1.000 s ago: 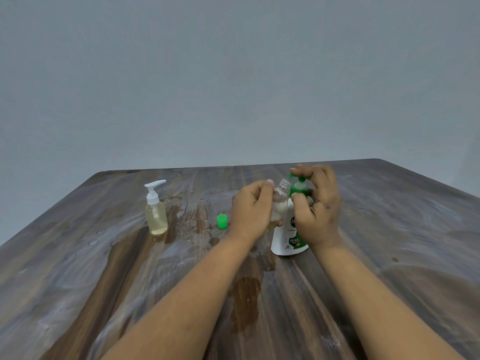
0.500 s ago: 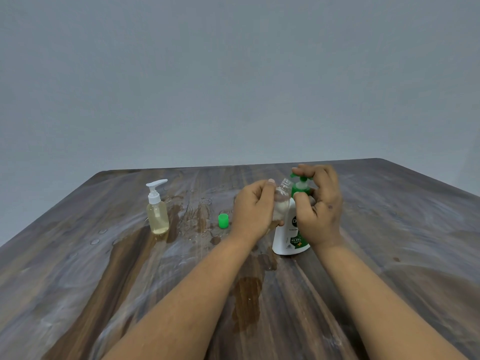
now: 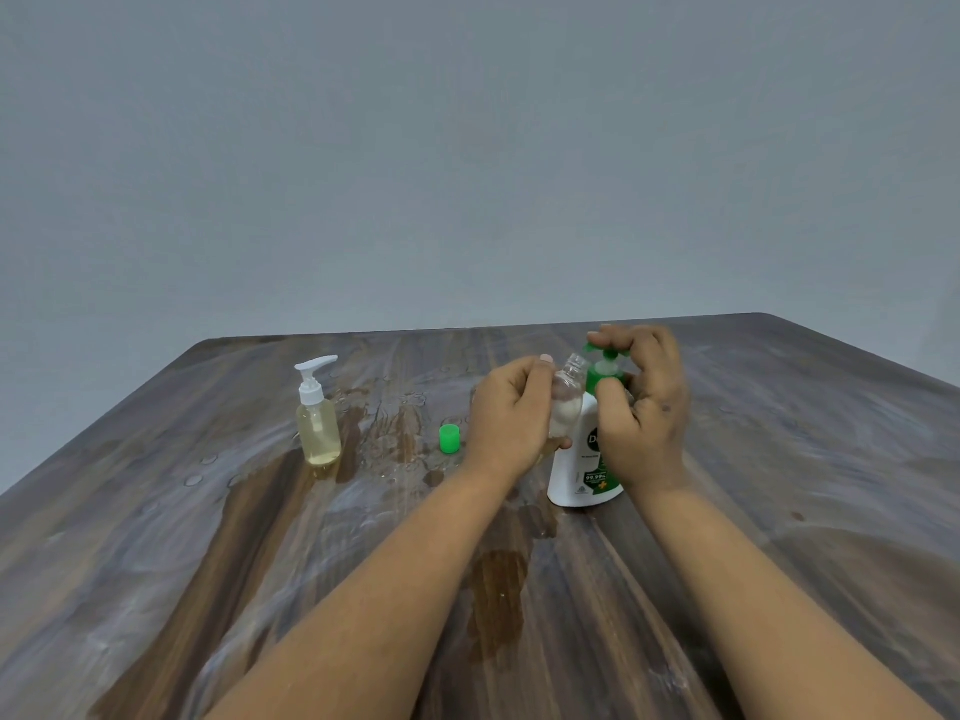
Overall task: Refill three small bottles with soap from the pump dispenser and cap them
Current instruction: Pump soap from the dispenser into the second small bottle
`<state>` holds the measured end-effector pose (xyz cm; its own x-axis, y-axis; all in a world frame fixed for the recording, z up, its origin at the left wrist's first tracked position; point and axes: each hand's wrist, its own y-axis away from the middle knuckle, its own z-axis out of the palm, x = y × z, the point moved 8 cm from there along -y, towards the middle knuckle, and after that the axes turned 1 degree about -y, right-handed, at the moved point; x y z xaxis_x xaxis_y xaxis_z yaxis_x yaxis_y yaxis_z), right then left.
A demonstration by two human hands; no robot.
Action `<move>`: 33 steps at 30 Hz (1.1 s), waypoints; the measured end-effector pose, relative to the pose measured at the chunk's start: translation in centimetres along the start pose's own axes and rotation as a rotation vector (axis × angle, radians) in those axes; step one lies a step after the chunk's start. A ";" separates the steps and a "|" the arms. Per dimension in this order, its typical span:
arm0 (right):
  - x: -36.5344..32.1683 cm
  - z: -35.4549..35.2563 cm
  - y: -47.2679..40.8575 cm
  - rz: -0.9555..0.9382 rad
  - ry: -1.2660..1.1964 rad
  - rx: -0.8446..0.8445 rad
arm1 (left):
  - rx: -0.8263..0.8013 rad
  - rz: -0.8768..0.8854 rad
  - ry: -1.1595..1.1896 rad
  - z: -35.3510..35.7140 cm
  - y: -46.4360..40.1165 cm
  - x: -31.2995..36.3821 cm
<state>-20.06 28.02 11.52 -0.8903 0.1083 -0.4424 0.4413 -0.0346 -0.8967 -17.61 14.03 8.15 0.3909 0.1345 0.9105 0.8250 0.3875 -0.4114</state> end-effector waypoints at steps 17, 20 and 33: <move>0.2 0.1 0.0 -0.006 0.011 -0.005 | 0.002 -0.017 -0.009 0.0 0.0 -0.3; 0.4 0.1 0.0 0.014 0.023 0.001 | -0.002 -0.013 -0.016 0.1 0.0 -0.2; 0.5 0.1 0.0 0.030 0.028 0.009 | 0.004 0.000 -0.020 0.0 -0.1 -0.2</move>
<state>-20.52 27.99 11.30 -0.8730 0.1352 -0.4687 0.4667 -0.0476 -0.8831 -17.77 14.00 7.96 0.3830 0.1530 0.9110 0.8233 0.3907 -0.4117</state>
